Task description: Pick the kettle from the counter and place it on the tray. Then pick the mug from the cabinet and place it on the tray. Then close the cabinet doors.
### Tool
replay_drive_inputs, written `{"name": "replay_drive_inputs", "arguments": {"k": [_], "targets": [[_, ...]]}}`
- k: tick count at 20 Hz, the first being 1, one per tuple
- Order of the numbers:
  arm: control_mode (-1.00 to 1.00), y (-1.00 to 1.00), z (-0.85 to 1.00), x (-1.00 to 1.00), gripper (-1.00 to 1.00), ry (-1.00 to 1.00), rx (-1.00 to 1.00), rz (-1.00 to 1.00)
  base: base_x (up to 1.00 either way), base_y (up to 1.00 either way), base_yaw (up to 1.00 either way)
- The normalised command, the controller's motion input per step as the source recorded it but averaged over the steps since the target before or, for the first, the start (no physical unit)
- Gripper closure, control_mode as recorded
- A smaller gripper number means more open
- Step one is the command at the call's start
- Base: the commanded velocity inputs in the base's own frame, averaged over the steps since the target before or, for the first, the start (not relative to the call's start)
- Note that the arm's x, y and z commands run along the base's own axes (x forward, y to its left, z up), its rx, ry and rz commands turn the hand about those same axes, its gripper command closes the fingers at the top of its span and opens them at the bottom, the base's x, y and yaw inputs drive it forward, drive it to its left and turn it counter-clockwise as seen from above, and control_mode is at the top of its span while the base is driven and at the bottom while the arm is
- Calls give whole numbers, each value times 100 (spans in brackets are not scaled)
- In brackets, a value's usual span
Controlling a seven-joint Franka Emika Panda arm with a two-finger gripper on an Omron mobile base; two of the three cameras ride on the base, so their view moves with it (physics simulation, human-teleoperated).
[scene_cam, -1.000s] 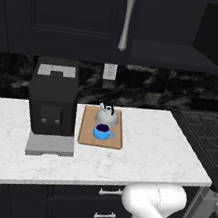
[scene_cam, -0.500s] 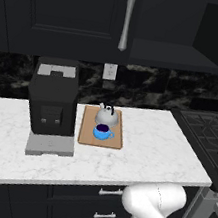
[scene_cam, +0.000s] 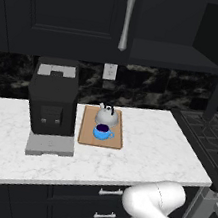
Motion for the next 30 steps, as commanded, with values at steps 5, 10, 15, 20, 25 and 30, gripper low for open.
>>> {"name": "replay_drive_inputs", "arguments": {"k": [5, 10, 15, 20, 25, 30], "targets": [[-100, 38, -16, 71, -100, 0, -6, 16, 0, 0, 0], [-100, 30, -12, 78, -100, 0, -5, 12, 0, 0, 0], [-100, 26, -19, 67, -100, 0, -10, 7, 0, 0, 0], [-100, 27, -19, 79, -100, 0, -9, 2, 0, 0, 0], [-100, 23, -12, 80, -100, 0, -9, 0, 0, 0, 0], [-100, 17, -5, 87, -100, 2, -9, -2, 0, 0, 0]]}}
